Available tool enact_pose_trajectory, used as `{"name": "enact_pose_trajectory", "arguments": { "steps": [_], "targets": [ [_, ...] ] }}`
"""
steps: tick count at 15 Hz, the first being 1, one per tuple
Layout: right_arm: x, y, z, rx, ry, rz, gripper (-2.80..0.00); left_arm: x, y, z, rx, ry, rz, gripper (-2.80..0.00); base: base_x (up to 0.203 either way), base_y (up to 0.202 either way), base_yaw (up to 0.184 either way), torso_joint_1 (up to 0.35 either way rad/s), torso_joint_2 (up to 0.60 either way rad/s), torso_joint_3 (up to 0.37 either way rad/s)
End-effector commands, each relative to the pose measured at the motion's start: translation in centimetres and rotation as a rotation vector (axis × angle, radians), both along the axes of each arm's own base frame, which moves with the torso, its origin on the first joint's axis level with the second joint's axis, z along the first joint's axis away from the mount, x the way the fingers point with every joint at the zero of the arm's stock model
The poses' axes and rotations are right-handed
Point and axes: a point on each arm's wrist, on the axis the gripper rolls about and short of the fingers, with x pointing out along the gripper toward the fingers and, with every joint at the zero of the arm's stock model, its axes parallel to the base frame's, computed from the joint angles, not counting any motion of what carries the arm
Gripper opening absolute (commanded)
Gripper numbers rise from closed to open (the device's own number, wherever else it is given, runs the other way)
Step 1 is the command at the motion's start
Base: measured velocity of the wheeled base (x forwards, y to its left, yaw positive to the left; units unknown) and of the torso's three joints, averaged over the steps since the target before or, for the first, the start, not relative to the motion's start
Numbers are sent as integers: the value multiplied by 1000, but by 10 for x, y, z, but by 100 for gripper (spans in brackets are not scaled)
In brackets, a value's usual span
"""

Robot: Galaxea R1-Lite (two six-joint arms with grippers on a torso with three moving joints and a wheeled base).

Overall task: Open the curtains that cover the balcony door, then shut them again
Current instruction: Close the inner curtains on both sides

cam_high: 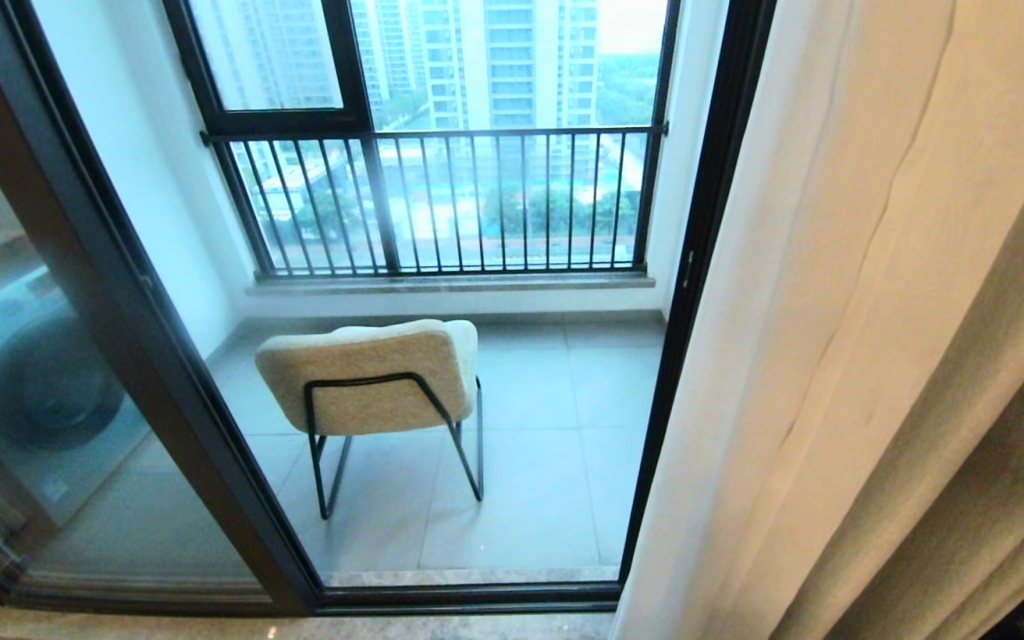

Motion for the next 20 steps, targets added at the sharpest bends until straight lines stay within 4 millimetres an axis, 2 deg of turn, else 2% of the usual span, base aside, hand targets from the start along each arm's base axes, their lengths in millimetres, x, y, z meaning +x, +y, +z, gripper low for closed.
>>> {"name": "enact_pose_trajectory", "arguments": {
  "steps": [1,5,6,14,17,20],
  "targets": [
    [35,1,46,1,44,42,-280,0,0,0,0,-1,0,-280,0,0,0,0,0,0],
    [80,3,117,-9,-25,128,-280,0,0,0,-1,-1,0,-280,0,0,0,0,0,0],
    [92,3,130,-12,-37,142,0,0,0,0,-1,-1,0,-280,0,0,0,0,0,0],
    [208,2,186,-37,-140,143,0,0,0,0,0,-1,0,-280,0,0,0,0,0,0],
    [243,0,205,-29,-185,71,0,0,0,0,-1,-1,0,-280,0,0,0,0,0,0],
    [269,0,214,9,-200,47,0,0,0,0,1,-1,0,-280,0,0,0,0,0,0]
  ]
}}
